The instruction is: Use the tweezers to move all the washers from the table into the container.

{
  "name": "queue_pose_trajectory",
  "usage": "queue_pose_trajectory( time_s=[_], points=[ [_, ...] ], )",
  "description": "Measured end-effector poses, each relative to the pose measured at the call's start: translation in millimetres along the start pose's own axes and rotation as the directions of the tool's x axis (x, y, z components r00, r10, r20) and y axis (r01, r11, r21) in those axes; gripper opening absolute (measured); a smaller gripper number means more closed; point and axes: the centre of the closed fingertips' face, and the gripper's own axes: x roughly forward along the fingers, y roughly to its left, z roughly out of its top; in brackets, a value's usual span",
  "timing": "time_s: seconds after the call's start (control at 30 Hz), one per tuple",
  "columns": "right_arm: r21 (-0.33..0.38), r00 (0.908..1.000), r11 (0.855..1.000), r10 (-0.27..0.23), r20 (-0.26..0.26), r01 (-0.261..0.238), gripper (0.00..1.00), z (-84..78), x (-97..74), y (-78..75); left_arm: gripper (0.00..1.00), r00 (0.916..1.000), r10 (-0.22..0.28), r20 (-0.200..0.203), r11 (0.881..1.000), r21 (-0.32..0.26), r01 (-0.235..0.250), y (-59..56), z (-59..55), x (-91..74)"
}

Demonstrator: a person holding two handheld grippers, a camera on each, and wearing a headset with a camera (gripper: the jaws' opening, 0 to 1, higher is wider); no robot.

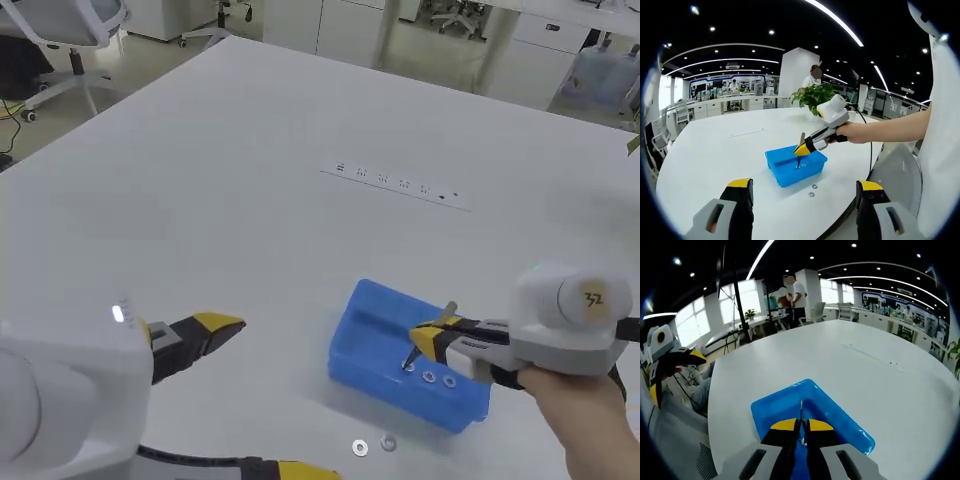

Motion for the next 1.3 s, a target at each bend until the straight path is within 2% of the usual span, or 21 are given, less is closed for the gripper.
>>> queue_pose_trajectory(
  time_s=[0.23,0.37,0.5,0.63,0.77,0.97,1.03,1.1,1.3],
  points=[
    [0.017,0.9998,1.0,-0.012,0.016,0.011,0.03,-0.7,-2.1,-3.1,0.86,1.0,0.001,0.002,1.0,-0.001,-0.001,0.6,0.9,0.5],
    [0.027,0.9982,0.999,-0.019,0.058,0.018,0.03,7.1,-9.6,-0.6,0.86,1.0,0.002,0.003,1.0,-0.002,-0.002,1.7,1.4,0.3],
    [0.021,0.9932,1.0,-0.016,0.116,0.014,0.03,18.7,-21.5,7.0,0.86,1.0,0.002,0.003,1.0,-0.003,-0.002,1.9,1.2,0.6],
    [-0.026,0.9892,1.0,-0.002,0.147,0.006,0.02,23.0,-32.8,15.8,0.86,1.0,-0.004,0.001,1.0,-0.003,0.004,0.9,0.8,2.0],
    [-0.029,0.9809,0.999,0.034,0.191,-0.029,0.02,27.9,-44.3,30.0,0.86,1.0,-0.009,0.0,1.0,-0.001,0.009,-0.2,1.1,4.0],
    [-0.068,0.9796,0.995,0.085,0.182,-0.074,0.02,20.0,-47.3,49.8,0.86,0.9999,-0.017,0.001,1.0,0.002,0.017,-1.8,1.5,6.4],
    [-0.072,0.9807,0.994,0.09,0.174,-0.078,0.02,16.2,-47.2,53.2,0.85,0.9998,-0.021,-0.001,1.0,0.001,0.021,-2.7,1.1,7.1],
    [-0.058,0.9767,0.994,0.103,0.188,-0.094,0.02,16.6,-46.9,56.2,0.85,0.9997,-0.025,-0.004,1.0,0.006,0.025,-3.6,1.0,7.3],
    [-0.071,0.9787,0.992,0.117,0.169,-0.107,0.02,9.1,-47.4,64.6,0.85,0.9997,-0.023,-0.004,1.0,0.005,0.023,-2.9,1.0,6.7]
  ],
)
